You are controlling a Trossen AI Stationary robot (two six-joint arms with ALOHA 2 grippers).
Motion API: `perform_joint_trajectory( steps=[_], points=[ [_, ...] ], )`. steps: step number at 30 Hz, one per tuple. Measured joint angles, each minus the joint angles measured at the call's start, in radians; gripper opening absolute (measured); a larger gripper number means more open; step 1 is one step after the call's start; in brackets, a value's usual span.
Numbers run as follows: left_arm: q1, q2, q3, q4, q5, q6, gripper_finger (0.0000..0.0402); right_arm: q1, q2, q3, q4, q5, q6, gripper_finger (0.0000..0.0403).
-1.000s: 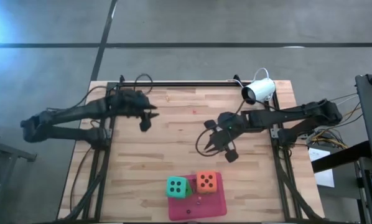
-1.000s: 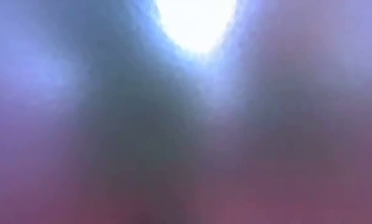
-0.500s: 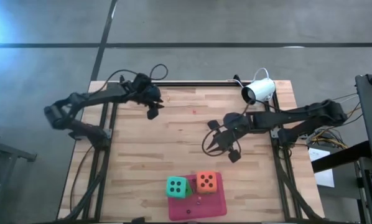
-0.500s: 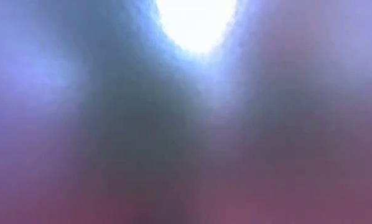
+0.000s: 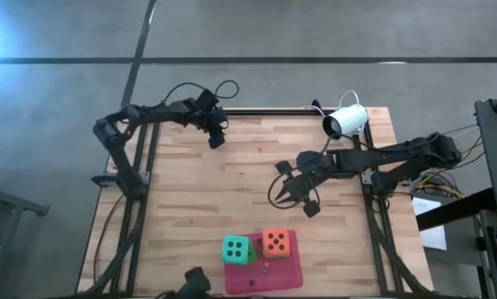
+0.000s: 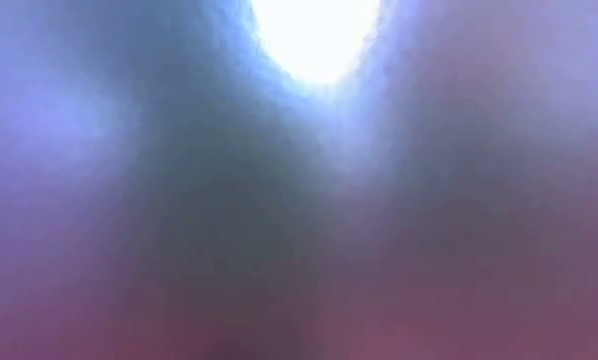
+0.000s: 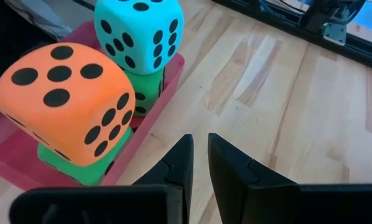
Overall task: Pick & Place Dice
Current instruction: Put the yellow dice into the pink bin
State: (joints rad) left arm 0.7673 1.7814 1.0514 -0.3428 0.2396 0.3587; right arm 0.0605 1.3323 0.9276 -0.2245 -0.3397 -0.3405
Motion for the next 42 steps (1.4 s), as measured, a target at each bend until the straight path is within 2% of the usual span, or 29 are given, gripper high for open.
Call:
perform_joint_trajectory(
  steps=[6,12,28,37,42],
  points=[
    [0.003,0.037,0.008,0.006,-0.006,0.008,0.0129,0.000,0.000,0.000,-0.002,0.000,0.000,0.0044],
    [0.005,0.041,0.005,0.062,-0.094,0.009,0.0133,0.000,0.000,0.000,-0.003,0.000,0.000,0.0043],
    [0.007,0.137,0.004,0.113,-0.066,0.009,0.0126,0.000,0.000,0.000,-0.004,0.000,0.000,0.0043],
    [0.006,0.140,0.004,0.111,-0.072,0.013,0.0120,0.000,0.000,0.000,-0.003,0.000,0.000,0.0044],
    [0.006,0.140,0.004,0.108,-0.082,0.014,0.0093,0.000,0.000,0.000,-0.003,0.000,0.000,0.0044]
  ],
)
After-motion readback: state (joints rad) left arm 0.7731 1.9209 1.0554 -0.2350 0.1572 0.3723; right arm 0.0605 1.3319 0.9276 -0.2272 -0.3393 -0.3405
